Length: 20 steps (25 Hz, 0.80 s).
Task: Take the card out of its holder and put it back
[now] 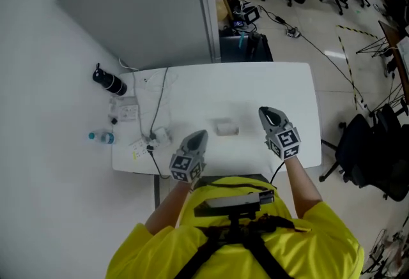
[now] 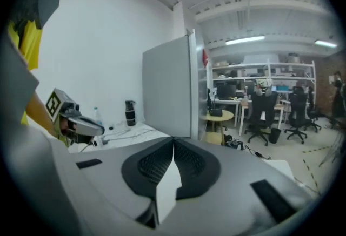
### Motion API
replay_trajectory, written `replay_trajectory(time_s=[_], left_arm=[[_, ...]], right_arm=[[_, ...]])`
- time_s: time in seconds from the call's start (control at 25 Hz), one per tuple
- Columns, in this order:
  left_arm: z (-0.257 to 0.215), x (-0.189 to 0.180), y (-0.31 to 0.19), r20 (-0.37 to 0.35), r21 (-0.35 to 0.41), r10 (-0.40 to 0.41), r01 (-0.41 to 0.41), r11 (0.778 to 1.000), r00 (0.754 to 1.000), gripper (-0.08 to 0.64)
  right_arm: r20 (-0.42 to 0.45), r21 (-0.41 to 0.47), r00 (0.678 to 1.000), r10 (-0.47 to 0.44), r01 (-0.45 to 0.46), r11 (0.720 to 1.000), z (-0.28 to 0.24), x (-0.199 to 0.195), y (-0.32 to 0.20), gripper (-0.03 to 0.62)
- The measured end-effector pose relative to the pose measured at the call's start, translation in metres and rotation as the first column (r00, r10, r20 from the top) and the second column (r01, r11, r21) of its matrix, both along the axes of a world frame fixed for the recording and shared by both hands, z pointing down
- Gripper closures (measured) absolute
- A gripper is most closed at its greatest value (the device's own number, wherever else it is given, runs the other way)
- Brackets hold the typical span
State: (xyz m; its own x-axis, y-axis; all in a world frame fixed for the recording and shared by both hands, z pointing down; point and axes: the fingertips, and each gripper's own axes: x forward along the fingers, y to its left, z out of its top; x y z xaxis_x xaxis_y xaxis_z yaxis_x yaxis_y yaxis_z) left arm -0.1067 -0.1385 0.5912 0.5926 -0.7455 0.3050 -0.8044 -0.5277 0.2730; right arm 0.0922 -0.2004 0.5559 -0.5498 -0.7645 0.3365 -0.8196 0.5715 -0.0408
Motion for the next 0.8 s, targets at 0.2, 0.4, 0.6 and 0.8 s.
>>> replay_trajectory(time_s=[0.2,0.4,0.6,0.8], left_arm=[[-0.015,-0.004,-0.001,0.012,0.029,0.050,-0.050,0.998,0.999,0.560],[-0.019,-0.006,0.000,0.028,0.038,0.076,-0.077,0.996,0.997,0.560],[-0.025,-0.006,-0.003,0.029,0.059,0.089,-0.091,0.994,0.996,0.560],[-0.025,-0.003,0.001,0.034,0.069,0.106,-0.109,0.992,0.994,0.547]], right_arm=[[0.104,0.006,0.983,0.151,-0.152,0.988,-0.026,0.012,0.039,0.588],[0.112,-0.074,0.955,0.276,-0.269,0.960,0.000,0.028,0.065,0.588],[0.130,-0.102,0.930,0.343,-0.332,0.938,0.010,0.032,0.080,0.588],[0.122,-0.125,0.925,0.361,-0.346,0.930,0.021,0.024,0.092,0.588]])
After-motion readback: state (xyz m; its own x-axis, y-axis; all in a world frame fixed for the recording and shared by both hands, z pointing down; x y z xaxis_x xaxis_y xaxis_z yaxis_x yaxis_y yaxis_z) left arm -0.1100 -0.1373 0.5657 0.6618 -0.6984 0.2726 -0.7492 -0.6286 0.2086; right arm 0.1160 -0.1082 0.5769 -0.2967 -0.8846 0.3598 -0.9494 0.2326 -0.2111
